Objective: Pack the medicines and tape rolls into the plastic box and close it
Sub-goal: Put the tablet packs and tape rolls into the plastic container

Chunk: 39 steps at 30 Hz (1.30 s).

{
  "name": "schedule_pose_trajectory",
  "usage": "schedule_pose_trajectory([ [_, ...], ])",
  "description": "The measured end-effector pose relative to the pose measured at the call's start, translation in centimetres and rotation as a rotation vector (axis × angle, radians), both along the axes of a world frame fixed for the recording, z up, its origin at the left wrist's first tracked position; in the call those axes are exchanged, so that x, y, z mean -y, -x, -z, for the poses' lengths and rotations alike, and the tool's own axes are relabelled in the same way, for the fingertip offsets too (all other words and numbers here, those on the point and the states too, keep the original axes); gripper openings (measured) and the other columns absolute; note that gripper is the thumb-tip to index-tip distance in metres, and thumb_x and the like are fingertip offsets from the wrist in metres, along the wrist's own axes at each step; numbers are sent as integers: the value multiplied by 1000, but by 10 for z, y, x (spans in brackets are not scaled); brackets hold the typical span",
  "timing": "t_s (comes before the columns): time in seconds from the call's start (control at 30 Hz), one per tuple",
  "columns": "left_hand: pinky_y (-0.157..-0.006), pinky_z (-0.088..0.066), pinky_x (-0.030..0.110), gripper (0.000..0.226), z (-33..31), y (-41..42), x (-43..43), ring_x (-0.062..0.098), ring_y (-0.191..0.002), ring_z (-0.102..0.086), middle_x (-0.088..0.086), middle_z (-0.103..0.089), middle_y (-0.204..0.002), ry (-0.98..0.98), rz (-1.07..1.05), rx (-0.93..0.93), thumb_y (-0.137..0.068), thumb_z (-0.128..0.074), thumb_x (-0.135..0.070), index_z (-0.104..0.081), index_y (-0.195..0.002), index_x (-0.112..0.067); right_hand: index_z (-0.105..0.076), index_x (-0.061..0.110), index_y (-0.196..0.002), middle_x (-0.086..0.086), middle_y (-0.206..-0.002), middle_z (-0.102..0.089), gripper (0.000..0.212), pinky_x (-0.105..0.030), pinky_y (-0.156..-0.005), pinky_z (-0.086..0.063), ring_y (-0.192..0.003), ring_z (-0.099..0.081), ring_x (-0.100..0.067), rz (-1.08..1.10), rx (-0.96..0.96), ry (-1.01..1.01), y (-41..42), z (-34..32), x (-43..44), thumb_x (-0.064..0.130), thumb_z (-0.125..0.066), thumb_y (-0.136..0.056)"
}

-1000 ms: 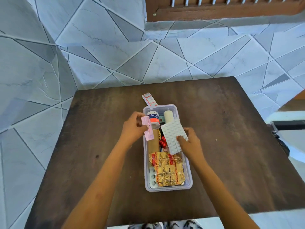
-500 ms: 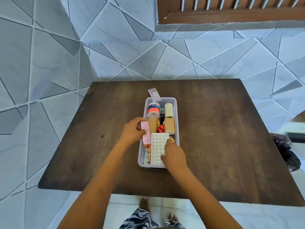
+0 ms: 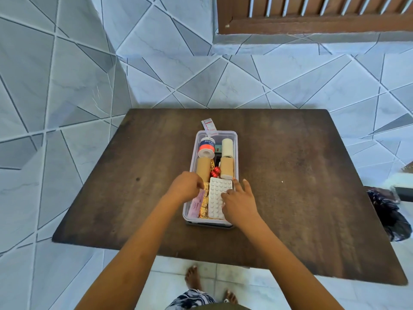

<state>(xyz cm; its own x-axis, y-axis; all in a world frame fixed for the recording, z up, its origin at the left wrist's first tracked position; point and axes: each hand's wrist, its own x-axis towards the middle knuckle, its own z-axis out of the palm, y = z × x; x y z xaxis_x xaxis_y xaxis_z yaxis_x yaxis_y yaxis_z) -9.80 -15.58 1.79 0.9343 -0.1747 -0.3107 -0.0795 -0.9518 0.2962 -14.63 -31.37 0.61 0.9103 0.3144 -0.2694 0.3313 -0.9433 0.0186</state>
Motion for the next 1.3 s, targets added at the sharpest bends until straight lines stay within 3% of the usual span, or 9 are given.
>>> schedule_pose_trajectory([
  [0.17,-75,-55,33,17,-2,-7,9,24,-89,-65,8,-60,-107,-295,71,131,-88,-59,-16,-67,-103,-14,-50,15,-129,-10,-144,-45,40,-45,-118,-13,-141,-25,-28,40,52,-183,-6,-5,5,30,-44,-92],
  [0.3,-71,-50,30,7,-16,-33,0,20,-86,-60,1,-57,-97,-88,-70,199,-83,-64,-19,-65,-89,-19,-43,19,-134,-5,-146,-42,43,-38,-116,-24,-137,-34,-24,125,145,-391,-27,-11,5,31,-47,-92],
  [0.43,-67,-43,28,8,-29,-75,-11,17,-84,-58,-2,-60,-89,103,-162,207,-82,-63,-13,-67,-88,-15,-45,16,-133,-6,-144,-45,44,-37,-112,-30,-134,-40,-23,195,202,-487,-63,-16,2,29,-49,-91],
  [0.53,-68,-47,29,11,-28,-115,-18,19,-83,-63,3,-71,-93,190,-200,217,-82,-59,-12,-68,-87,-15,-40,16,-137,-5,-148,-40,48,-36,-113,-29,-135,-38,-22,276,188,-505,-96,-18,0,30,-49,-91],
  [0.7,-77,-51,32,18,-11,-188,-18,25,-94,-65,10,-71,-108,254,-164,220,-86,-55,-9,-70,-96,-11,-21,13,-145,-7,-154,-28,60,-37,-115,-25,-141,-29,-23,450,124,-538,-141,-3,4,32,-47,-93],
  [0.9,-102,-44,38,39,12,-254,-3,30,-124,-52,12,-51,-141,44,200,108,-93,-52,-17,-51,-133,-17,-8,18,-148,-1,-159,-12,62,-36,-118,-15,-146,-15,-19,505,54,-539,-153,21,5,35,-37,-96],
  [1.03,-110,-35,46,57,29,-273,7,28,-141,-31,3,-28,-156,-323,540,97,-91,-55,-12,-35,-143,-26,-7,20,-148,2,-159,-12,61,-33,-118,-14,-145,-16,-17,522,75,-513,-153,24,5,36,-37,-97],
  [1.13,-107,-40,45,50,38,-282,10,28,-134,-42,5,-40,-149,-425,625,143,-93,-50,-13,-40,-141,-24,-7,21,-148,3,-158,-13,61,-33,-118,-15,-145,-17,-16,520,88,-510,-154,25,6,34,-38,-96],
  [1.3,-87,-50,38,31,42,-278,4,29,-108,-61,12,-65,-118,-389,627,264,-94,-44,-14,-58,-122,-16,-15,18,-147,0,-157,-20,59,-34,-117,-18,-143,-24,-18,507,135,-538,-152,27,8,29,-42,-96],
])
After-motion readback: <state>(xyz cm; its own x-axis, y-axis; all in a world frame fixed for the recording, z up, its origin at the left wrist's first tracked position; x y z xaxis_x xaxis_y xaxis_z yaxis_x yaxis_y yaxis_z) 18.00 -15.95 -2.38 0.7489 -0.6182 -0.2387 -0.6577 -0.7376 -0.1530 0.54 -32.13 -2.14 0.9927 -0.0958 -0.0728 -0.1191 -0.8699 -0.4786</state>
